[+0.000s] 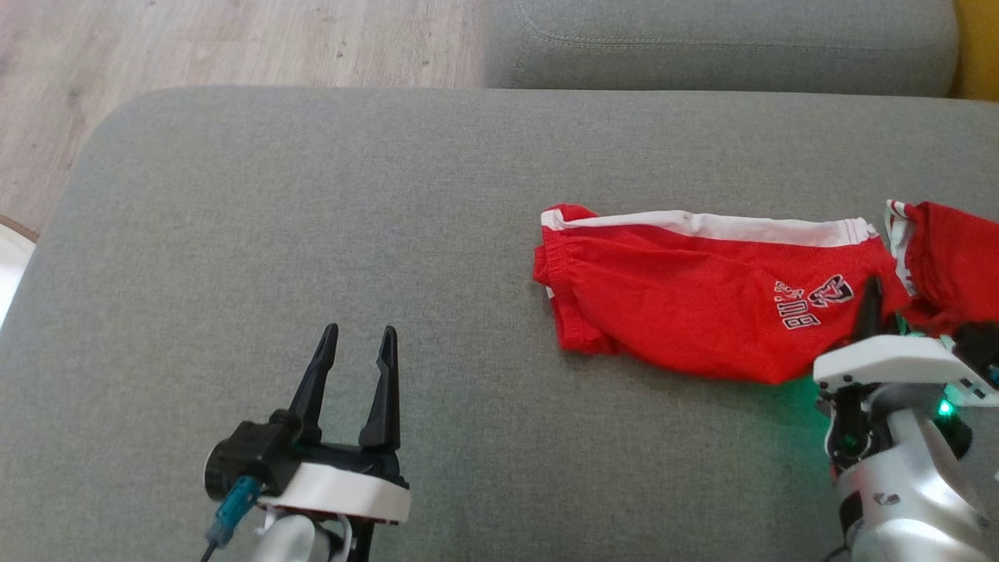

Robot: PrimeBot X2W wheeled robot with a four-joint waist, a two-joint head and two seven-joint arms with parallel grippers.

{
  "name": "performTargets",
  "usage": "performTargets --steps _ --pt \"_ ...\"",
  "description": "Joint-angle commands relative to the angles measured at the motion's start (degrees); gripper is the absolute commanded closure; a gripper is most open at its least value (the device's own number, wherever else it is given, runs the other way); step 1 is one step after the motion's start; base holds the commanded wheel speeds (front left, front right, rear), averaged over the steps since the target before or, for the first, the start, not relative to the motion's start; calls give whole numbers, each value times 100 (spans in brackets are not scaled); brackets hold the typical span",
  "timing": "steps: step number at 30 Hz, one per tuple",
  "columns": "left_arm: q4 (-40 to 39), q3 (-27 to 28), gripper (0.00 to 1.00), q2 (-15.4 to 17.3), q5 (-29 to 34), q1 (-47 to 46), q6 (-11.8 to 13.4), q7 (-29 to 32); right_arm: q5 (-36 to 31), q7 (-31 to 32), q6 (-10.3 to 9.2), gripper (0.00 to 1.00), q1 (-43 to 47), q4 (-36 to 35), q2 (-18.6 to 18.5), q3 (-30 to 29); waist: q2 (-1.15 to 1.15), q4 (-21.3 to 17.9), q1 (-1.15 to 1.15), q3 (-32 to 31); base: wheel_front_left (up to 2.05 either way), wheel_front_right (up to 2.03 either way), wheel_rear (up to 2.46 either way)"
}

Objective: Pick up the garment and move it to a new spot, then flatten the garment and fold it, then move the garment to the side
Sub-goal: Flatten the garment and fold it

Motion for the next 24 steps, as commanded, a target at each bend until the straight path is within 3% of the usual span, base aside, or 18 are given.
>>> performTargets --steps 1,13,24 --pt "-142 152 0 18 71 -170 -20 -37 81 -77 39 100 -30 -263 11 277 0 13 0 -16 0 0 0" --pt "-86 141 0 18 80 -159 -27 -37 1049 -77 39 100 164 -1246 11 2173 0 106 0 -136 0 0 0" --pt "-34 71 0 18 93 -136 -30 -37 1527 -77 39 100 235 -1650 11 3216 0 396 0 -184 0 0 0"
